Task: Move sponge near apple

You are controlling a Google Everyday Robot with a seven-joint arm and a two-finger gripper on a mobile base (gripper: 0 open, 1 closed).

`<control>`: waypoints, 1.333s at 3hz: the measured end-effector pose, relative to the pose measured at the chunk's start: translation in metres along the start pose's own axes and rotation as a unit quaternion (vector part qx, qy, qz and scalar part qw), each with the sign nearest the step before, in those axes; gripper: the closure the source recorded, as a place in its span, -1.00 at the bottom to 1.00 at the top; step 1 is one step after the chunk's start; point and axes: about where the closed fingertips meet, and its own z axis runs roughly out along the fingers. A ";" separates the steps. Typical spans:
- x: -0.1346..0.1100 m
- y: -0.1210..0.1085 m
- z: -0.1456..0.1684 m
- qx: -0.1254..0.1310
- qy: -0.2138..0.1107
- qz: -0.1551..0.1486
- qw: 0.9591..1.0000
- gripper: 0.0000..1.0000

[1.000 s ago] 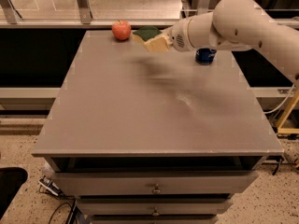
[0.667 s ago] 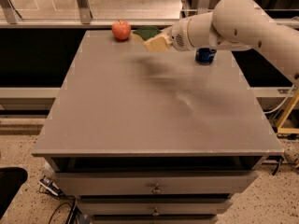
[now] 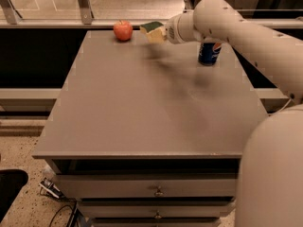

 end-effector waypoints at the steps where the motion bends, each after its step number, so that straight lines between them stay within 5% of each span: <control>1: 0.002 -0.035 0.032 0.048 0.005 0.025 0.999 1.00; 3: 0.009 -0.058 0.063 0.071 -0.003 0.047 0.996 1.00; 4: 0.005 -0.053 0.077 0.048 -0.015 0.053 0.997 0.66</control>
Offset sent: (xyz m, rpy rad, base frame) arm 0.0891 -0.0365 -0.0370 0.0128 0.0082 -0.2388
